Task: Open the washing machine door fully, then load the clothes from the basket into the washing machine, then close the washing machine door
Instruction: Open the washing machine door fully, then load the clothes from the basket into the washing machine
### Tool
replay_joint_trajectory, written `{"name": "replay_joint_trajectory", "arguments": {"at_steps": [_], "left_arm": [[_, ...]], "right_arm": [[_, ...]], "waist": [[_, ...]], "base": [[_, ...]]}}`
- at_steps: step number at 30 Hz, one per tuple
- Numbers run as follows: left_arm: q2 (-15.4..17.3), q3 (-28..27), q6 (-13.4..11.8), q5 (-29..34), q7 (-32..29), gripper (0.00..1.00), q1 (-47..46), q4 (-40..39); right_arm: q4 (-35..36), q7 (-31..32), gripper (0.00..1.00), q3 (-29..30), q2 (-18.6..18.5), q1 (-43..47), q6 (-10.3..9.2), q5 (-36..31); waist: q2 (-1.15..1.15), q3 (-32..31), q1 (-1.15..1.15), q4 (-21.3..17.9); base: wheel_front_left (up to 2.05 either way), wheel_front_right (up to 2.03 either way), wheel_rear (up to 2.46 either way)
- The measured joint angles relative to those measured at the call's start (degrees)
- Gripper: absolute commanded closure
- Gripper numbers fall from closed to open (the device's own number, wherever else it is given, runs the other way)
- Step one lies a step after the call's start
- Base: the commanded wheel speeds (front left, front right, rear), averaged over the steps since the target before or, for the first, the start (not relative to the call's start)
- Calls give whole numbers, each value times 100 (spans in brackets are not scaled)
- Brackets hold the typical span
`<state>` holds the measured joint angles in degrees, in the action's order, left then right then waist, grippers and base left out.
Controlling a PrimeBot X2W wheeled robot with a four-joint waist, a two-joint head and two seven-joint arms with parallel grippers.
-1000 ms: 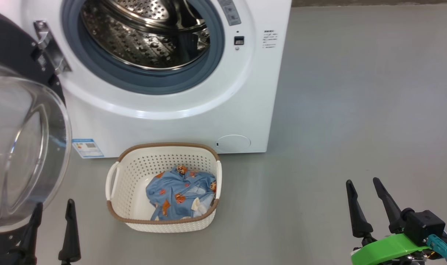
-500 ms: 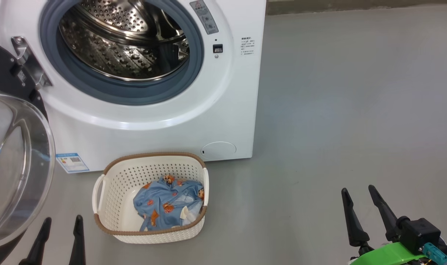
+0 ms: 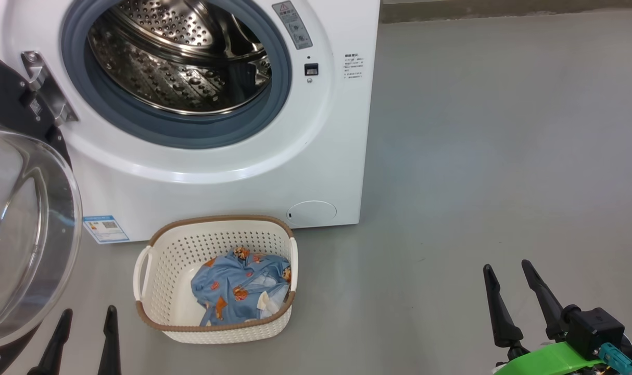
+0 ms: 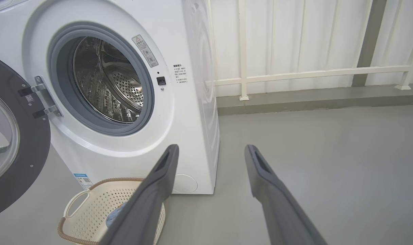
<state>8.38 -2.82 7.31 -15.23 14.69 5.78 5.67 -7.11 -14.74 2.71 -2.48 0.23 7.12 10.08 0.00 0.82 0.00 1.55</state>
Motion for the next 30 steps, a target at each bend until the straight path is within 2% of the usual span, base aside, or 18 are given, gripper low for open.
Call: {"name": "replay_joint_trajectory", "arguments": {"at_steps": [20, 30], "left_arm": [[1, -75, 0, 103, 1, 0, -8, 56], [3, -98, 0, 105, 0, 0, -14, 145]], "right_arm": [[3, 0, 0, 4, 0, 0, 0, 0], [-7, 0, 0, 16, 1, 0, 0, 1]], "waist": [[0, 51, 0, 60], [0, 78, 0, 75]], "base": [[4, -4, 0], [111, -111, 0]]}}
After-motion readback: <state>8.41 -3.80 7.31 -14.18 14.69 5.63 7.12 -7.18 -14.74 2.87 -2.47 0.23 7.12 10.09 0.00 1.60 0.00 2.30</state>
